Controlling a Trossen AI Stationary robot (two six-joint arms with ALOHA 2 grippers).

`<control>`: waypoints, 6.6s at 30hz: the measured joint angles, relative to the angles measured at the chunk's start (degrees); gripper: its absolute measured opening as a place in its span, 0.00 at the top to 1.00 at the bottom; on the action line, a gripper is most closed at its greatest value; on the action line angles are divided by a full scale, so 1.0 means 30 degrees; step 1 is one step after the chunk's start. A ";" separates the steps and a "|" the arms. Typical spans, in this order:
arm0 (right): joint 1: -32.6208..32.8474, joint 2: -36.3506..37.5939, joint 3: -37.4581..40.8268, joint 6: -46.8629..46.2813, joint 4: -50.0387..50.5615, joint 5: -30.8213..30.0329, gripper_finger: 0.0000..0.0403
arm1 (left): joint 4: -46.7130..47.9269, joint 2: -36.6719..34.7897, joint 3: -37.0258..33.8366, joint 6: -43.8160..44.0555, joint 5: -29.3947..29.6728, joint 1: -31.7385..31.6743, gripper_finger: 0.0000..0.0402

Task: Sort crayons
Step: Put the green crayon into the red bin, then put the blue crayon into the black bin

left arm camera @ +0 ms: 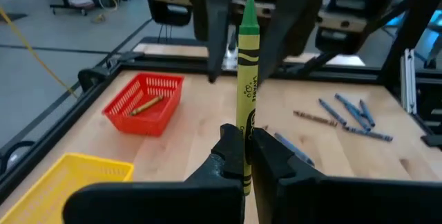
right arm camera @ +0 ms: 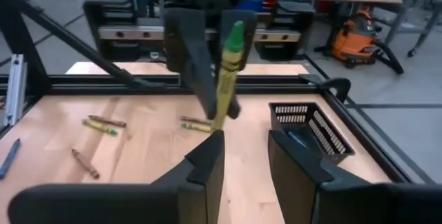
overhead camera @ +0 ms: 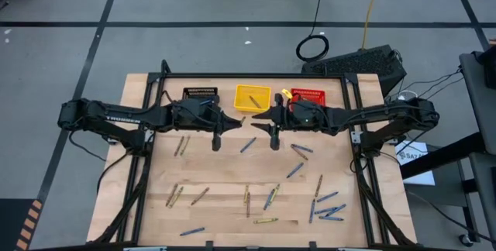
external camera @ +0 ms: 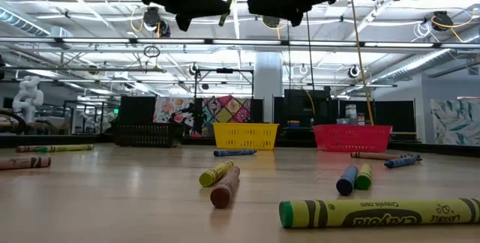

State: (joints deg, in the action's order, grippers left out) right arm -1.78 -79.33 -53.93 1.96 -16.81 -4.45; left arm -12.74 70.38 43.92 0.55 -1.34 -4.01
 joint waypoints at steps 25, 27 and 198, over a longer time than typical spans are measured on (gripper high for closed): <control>-0.0029 -0.1016 0.0000 0.0587 -0.2841 0.0029 0.75 | -0.2265 0.1467 -0.0029 -0.0450 -0.0044 -0.0051 1.00; -0.0029 -0.1058 0.0000 0.0593 -0.2730 0.0022 0.75 | -0.2313 0.1446 -0.0029 -0.0450 -0.0051 -0.0062 1.00; -0.9908 -0.2127 0.0000 -0.2560 1.8116 -0.4514 0.79 | 1.0423 0.1540 -0.0015 0.0170 0.3541 -0.0036 0.84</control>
State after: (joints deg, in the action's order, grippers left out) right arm -31.51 -85.71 -53.93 -5.72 37.54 -17.99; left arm 18.53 75.00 43.88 1.06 9.28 -4.12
